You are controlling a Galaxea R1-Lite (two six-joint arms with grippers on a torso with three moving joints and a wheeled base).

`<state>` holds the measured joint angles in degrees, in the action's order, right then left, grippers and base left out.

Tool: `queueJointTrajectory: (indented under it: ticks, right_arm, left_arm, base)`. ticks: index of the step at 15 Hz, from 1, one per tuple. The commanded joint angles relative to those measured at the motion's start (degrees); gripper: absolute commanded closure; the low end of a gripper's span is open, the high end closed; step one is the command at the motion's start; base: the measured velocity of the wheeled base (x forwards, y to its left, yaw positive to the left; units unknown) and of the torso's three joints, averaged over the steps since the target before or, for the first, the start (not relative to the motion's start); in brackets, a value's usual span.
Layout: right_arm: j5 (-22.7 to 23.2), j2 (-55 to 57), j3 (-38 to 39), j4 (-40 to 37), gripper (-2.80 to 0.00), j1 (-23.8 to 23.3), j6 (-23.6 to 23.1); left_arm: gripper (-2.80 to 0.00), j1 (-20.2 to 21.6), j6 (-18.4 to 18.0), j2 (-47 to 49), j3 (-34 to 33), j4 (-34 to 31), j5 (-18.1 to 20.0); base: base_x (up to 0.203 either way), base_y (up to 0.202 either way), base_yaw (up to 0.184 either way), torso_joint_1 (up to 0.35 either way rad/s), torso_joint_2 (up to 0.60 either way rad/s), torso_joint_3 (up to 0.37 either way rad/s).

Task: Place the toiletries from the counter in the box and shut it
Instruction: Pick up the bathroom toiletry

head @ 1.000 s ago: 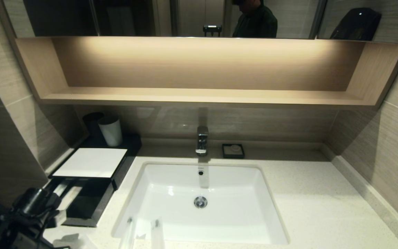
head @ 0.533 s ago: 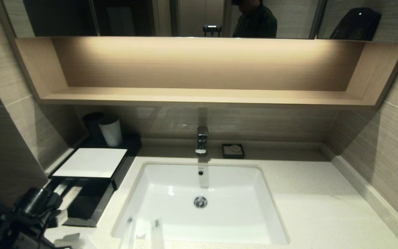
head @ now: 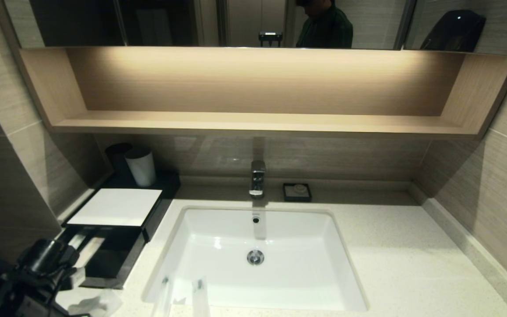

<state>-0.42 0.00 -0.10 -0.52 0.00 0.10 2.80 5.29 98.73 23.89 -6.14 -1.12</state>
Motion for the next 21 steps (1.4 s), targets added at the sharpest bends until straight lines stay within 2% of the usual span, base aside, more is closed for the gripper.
queueJointTrajectory:
  ticks: [1,4,6,8,12,18,21]
  right_arm:
    - [-0.02,0.0,0.01,0.0,0.0,0.08,-0.01]
    - [-0.02,0.0,0.01,0.0,0.0,0.0,-0.01]
    - [-0.02,0.0,0.01,0.0,0.0,0.09,-0.01]
    - [-0.02,0.0,0.01,0.0,0.0,0.08,-0.01]
    - [-0.02,0.0,0.01,0.0,0.0,0.06,-0.01]
    - [-0.02,0.0,0.01,0.0,0.0,0.0,-0.01]
    - [-0.02,0.0,0.01,0.0,0.0,0.09,-0.01]
  left_arm:
    - [0.0,0.1,0.07,0.15,0.01,-0.01,0.07]
    - [0.0,0.1,0.07,-0.22,0.1,0.17,-0.2]
    - [0.0,0.56,0.07,-0.9,0.0,2.27,-2.2]
    - [0.0,2.59,0.16,-1.95,-0.02,4.93,-5.51]
    - [0.0,7.51,-0.48,-3.26,1.18,6.95,-8.69]
    - [0.0,10.22,-1.15,-4.47,1.33,11.35,-12.54]
    - [0.0,12.0,-2.23,-5.23,1.79,12.57,-12.67]
  base:
    - [0.0,0.0,0.0,0.0,0.0,0.0]
    - [0.0,0.0,0.0,0.0,0.0,0.0]
    - [0.0,0.0,0.0,0.0,0.0,0.0]
    - [0.0,0.0,0.0,0.0,0.0,0.0]
    - [0.0,0.0,0.0,0.0,0.0,0.0]
    - [0.0,0.0,0.0,0.0,0.0,0.0]
    - [0.0,0.0,0.0,0.0,0.0,0.0]
